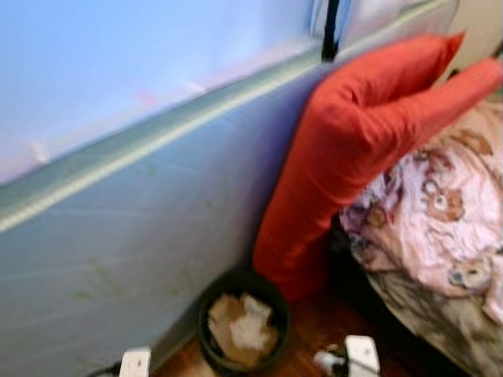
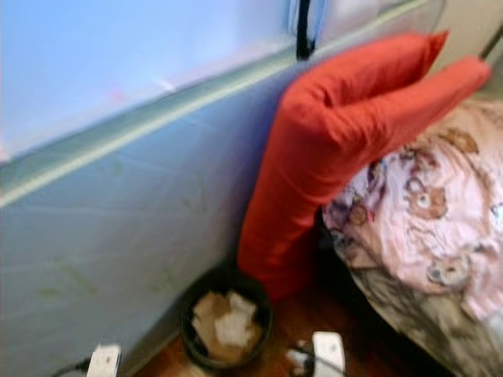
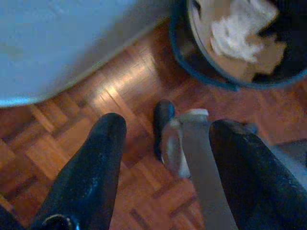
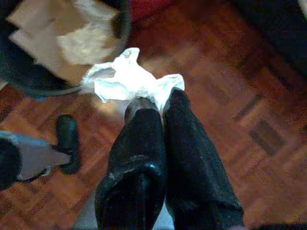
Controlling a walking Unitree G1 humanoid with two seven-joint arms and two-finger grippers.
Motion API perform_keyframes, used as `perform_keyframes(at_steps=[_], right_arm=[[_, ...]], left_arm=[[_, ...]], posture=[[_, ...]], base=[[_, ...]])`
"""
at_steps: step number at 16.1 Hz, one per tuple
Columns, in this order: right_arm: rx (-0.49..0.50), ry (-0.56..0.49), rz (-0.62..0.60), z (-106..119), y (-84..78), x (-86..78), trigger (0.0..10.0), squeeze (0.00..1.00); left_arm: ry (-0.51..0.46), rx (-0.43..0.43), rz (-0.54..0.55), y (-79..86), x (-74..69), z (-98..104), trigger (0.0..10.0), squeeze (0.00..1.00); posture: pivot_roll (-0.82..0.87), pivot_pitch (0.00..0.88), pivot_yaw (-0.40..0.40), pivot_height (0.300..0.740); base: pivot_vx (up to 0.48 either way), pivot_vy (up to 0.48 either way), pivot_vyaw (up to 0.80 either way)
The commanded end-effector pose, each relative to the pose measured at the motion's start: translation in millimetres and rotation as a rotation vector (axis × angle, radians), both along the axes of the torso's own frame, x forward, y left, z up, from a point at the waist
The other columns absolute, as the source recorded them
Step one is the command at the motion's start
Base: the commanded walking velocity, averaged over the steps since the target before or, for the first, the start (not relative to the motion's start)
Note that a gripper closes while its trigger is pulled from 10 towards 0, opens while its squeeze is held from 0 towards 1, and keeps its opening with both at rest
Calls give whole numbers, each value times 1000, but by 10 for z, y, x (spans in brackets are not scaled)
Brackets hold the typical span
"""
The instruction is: Clean up the room
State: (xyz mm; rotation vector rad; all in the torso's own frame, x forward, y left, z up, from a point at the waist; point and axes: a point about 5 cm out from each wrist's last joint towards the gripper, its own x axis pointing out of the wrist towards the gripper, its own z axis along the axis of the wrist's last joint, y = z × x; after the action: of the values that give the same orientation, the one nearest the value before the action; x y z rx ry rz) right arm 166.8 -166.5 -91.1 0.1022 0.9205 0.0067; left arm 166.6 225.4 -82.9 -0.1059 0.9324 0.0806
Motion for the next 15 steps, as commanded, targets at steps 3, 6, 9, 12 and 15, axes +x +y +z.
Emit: perform_keyframes(at_steps=[3,6,9,12,15], right_arm=[[-36,12,-2,-9,-124,-45,10000,0],[-41,11,-3,5,-153,-16,10000,0],[-31,11,-22,9,-158,-2,10000,0],[-29,6,-26,23,-166,31,10000,0],[-26,3,-27,24,-162,31,10000,0]], left_arm=[[27,-10,-9,-51,-82,-47,10000,0],[22,-13,-8,-61,-83,-49,10000,0],[23,-18,-4,-59,-88,-50,10000,0],[25,-20,-2,-55,-85,-49,10000,0],[23,-23,1,-49,-88,-48,10000,0]], posture=[[6,108,-19,740],[6,109,-19,740],[6,109,-20,740],[7,108,-20,740],[7,107,-21,740]], base=[[0,81,256],[0,0,800],[0,0,267],[0,0,0],[0,0,0]])
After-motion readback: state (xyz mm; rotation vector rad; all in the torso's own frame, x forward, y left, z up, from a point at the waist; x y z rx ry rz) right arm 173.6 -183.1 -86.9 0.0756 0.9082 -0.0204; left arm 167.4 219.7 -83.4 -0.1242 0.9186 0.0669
